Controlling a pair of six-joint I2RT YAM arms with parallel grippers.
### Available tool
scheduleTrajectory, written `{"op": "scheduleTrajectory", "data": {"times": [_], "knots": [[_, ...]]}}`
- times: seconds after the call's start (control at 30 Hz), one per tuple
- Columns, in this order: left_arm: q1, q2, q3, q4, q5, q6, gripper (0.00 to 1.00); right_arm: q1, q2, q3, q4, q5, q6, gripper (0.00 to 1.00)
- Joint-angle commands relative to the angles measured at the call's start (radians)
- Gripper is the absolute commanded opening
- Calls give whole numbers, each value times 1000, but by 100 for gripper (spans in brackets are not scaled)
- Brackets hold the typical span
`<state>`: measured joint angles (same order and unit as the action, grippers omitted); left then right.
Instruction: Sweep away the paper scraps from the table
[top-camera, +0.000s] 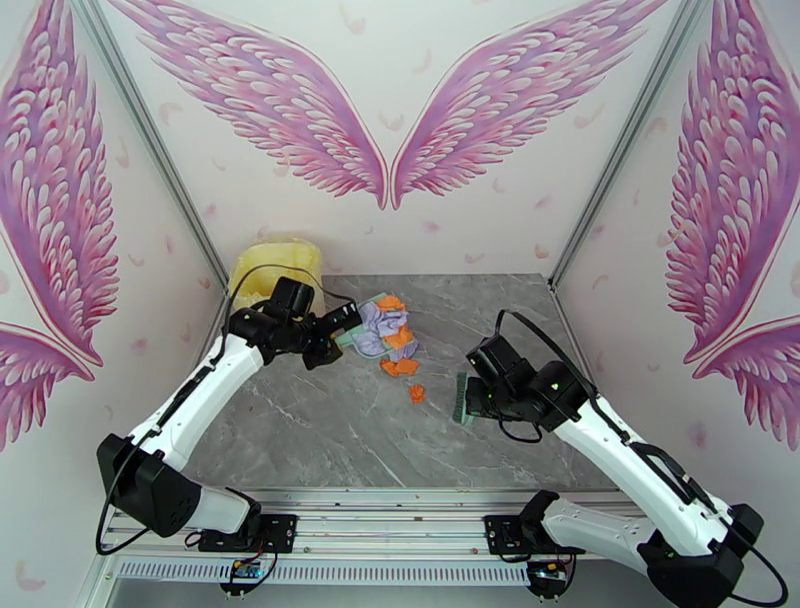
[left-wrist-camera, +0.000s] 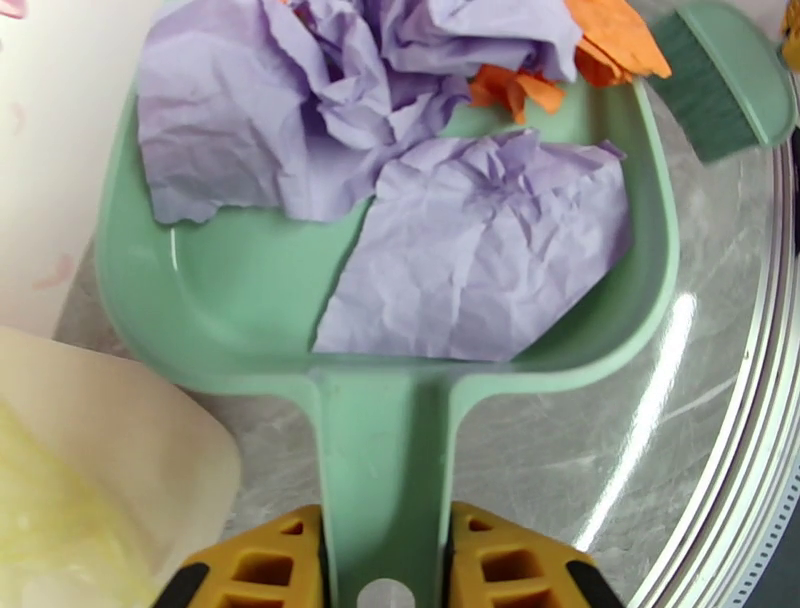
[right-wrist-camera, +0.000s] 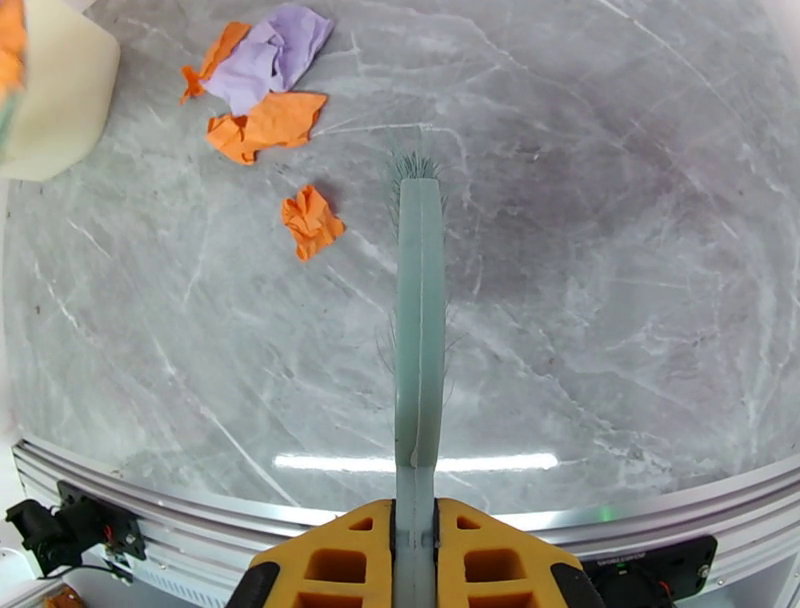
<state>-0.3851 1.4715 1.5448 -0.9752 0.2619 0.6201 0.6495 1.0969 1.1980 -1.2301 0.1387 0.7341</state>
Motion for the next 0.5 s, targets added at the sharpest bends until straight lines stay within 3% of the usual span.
{"op": "scheduleTrajectory", "data": {"times": [0.0, 0.23, 0.47], "knots": [[23, 28, 108, -100, -22, -54, 0, -12, -6, -15, 26, -17, -25, 0], [117, 69, 294, -185, -57, -111, 0, -18, -9, -15, 21, -24, -36, 0], [206, 76, 365, -236, -157, -167, 0, -21, -6, -41, 45, -48, -41, 0]]}}
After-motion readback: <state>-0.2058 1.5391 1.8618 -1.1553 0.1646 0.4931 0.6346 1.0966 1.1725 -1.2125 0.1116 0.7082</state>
